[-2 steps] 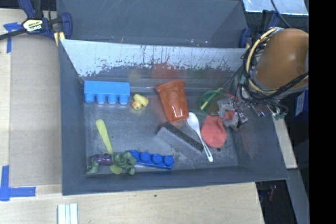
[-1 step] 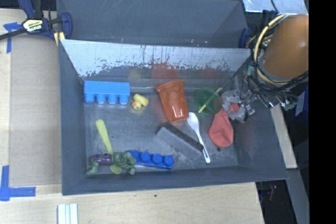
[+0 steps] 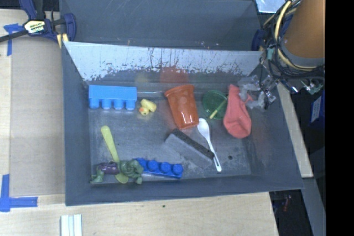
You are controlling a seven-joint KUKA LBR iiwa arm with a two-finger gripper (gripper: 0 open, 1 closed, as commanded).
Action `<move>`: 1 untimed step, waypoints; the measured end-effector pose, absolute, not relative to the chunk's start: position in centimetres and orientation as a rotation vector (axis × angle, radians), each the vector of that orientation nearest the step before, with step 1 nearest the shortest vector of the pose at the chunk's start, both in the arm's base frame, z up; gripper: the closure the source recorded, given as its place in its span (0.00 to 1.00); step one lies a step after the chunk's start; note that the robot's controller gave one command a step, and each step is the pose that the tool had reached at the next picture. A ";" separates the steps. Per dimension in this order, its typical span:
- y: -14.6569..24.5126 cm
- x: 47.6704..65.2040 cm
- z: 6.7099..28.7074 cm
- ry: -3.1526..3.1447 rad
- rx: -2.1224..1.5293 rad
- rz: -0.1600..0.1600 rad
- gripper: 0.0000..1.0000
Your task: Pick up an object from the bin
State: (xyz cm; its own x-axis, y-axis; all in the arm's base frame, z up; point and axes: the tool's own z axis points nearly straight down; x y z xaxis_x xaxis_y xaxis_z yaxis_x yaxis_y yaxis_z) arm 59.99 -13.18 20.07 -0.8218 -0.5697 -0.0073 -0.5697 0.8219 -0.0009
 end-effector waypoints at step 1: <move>-13.8 57.8 18.0 3.027 -0.816 0.004 1.00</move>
Offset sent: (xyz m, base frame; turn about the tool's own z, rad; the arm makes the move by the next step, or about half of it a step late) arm 0.0017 -0.0190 0.0210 0.0722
